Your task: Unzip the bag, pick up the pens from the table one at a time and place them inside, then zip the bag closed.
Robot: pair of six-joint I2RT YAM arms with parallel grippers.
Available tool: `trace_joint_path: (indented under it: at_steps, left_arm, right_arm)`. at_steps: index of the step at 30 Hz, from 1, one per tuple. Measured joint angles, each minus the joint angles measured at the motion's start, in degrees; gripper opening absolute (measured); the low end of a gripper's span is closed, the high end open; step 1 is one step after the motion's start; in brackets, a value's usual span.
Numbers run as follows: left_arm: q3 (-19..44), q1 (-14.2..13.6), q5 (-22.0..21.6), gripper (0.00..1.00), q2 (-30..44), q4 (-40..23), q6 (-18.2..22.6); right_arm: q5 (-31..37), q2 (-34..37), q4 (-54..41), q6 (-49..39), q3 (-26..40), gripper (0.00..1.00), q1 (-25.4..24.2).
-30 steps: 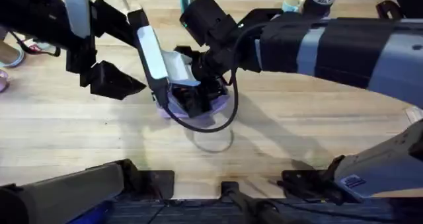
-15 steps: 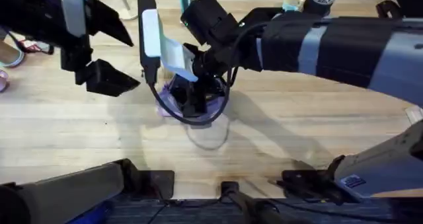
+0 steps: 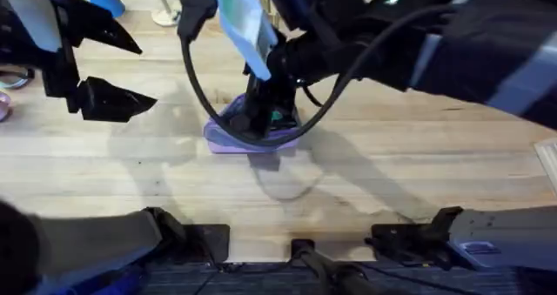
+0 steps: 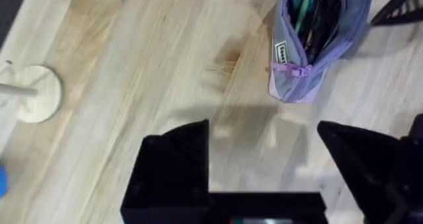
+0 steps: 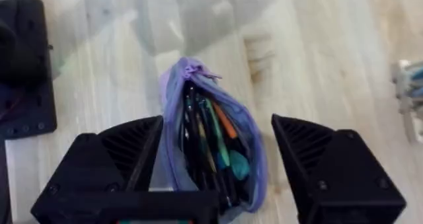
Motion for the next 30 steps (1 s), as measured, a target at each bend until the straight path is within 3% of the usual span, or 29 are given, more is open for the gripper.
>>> trace_joint_path:
  at_steps: [3,4,8,15,23,30]
  left_arm:
    - [0.0,1.7,2.3,0.993,5.0,-1.5,4.3]
    - [0.0,2.8,4.8,0.994,12.1,-4.4,11.6]
    - [0.0,2.8,6.4,0.995,18.4,-4.6,16.1]
    - [0.0,2.8,7.1,0.995,25.5,-4.4,18.3]
    - [0.0,2.4,7.3,0.995,26.3,-4.4,18.3]
    - [0.0,-1.0,6.9,0.995,26.3,-3.1,18.3]
  right_arm:
    - [2.3,-1.6,0.0,1.4,0.0,0.997,0.0]
    - [6.2,-2.2,0.0,2.1,0.0,0.996,0.0]
    - [8.3,-2.1,-0.2,2.3,0.0,0.997,0.0]
    - [9.3,-2.1,-0.2,2.5,0.0,0.997,0.0]
    - [9.5,-2.1,-0.3,3.2,0.0,0.995,0.0]
    - [9.5,-1.9,-5.2,8.5,1.2,0.993,0.0]
